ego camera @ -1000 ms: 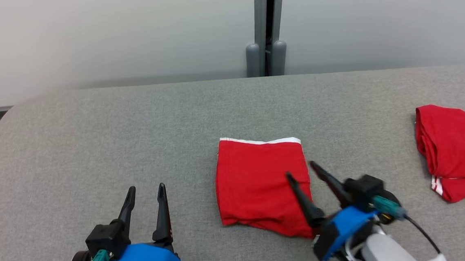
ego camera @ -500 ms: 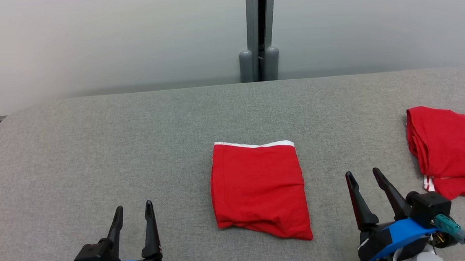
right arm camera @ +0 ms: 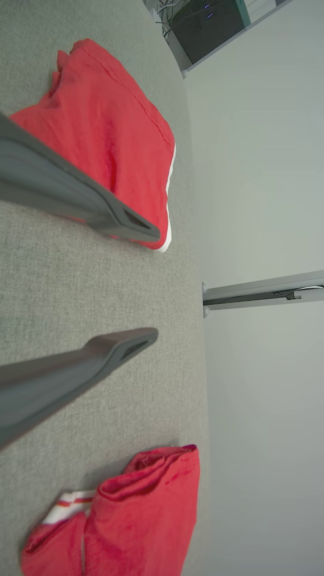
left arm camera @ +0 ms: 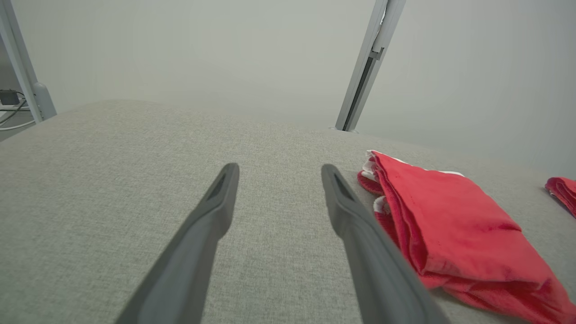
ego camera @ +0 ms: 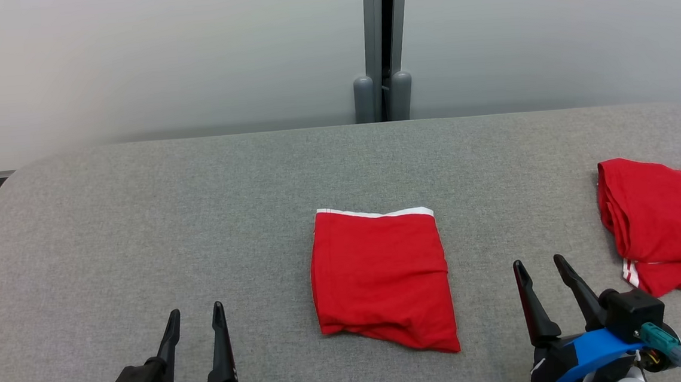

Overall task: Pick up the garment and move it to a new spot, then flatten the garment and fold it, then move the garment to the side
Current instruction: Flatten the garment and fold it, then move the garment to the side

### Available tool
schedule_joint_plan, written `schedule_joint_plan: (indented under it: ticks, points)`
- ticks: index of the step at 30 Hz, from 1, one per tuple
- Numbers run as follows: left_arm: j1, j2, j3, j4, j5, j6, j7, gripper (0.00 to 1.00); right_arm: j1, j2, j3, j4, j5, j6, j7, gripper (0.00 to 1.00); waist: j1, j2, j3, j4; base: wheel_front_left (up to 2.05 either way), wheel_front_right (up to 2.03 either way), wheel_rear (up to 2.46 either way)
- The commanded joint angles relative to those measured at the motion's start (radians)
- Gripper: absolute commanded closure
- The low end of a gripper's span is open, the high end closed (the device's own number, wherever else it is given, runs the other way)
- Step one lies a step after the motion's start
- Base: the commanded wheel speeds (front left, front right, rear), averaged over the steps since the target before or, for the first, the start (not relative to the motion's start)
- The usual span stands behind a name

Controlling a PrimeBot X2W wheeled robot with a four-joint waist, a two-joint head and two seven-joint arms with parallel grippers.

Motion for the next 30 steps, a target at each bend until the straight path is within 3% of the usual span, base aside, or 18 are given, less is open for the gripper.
schedule_joint_plan:
  ticks: [1,11,17,30]
  points:
    - [0.003,-0.003,0.002,0.0,0.006,-0.003,-0.003,0.0,0.007,0.0,-0.002,0.0,-0.003,0.0,-0.005,0.0,0.0,-0.0001,0.001,0.0,0.0,0.0,0.0]
    - [-0.007,-0.01,0.002,0.005,0.022,-0.011,-0.003,0.0,-0.004,0.0,0.005,0.02,0.012,0.0,-0.005,0.0,0.0,-0.0001,0.007,0.006,0.0,0.0,0.0]
    - [-0.031,-0.008,0.004,-0.004,0.034,-0.012,-0.003,0.0,-0.108,-0.001,0.031,0.055,0.02,0.0,0.016,0.0,0.0,-0.0001,0.039,0.014,0.0,0.0,0.0]
    - [-0.088,-0.029,0.021,-0.002,0.041,-0.014,-0.003,0.0,-0.348,-0.013,0.073,0.249,0.005,0.0,0.499,0.0,0.0,-0.0001,0.131,0.111,0.0,0.0,0.0]
